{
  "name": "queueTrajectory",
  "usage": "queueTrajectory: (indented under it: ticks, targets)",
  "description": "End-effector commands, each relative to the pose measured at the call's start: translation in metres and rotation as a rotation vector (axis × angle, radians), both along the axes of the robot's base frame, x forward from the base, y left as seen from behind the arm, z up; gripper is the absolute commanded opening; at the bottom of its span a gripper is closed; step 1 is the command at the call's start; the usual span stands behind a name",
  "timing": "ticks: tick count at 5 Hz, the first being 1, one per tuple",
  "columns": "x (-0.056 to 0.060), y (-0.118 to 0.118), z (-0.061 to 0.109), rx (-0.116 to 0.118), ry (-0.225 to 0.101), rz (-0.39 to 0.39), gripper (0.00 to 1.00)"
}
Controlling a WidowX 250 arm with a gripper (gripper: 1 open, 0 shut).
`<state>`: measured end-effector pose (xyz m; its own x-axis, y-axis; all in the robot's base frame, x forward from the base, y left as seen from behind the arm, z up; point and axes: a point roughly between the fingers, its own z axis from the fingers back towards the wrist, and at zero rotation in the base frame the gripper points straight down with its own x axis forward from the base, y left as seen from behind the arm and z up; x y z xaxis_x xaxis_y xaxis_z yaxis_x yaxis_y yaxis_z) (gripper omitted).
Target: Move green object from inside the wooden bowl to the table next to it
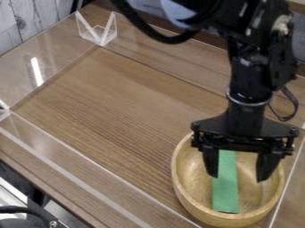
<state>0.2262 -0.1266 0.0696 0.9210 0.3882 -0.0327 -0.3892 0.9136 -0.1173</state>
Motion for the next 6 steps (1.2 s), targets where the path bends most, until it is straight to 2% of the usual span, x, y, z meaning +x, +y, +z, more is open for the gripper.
queueTrajectory:
  ticks: [1, 3, 5, 6]
  targets:
    - [0.009, 0.000, 0.011, -0.002, -0.076, 0.026, 1.00]
    - [0.003, 0.005, 0.017, 0.018, -0.120, -0.119, 1.00]
    - [0.021, -0.003, 0.009, 0.035, -0.133, -0.090, 1.00]
    - [0.017, 0.010, 0.006, 0.038, -0.141, -0.111, 1.00]
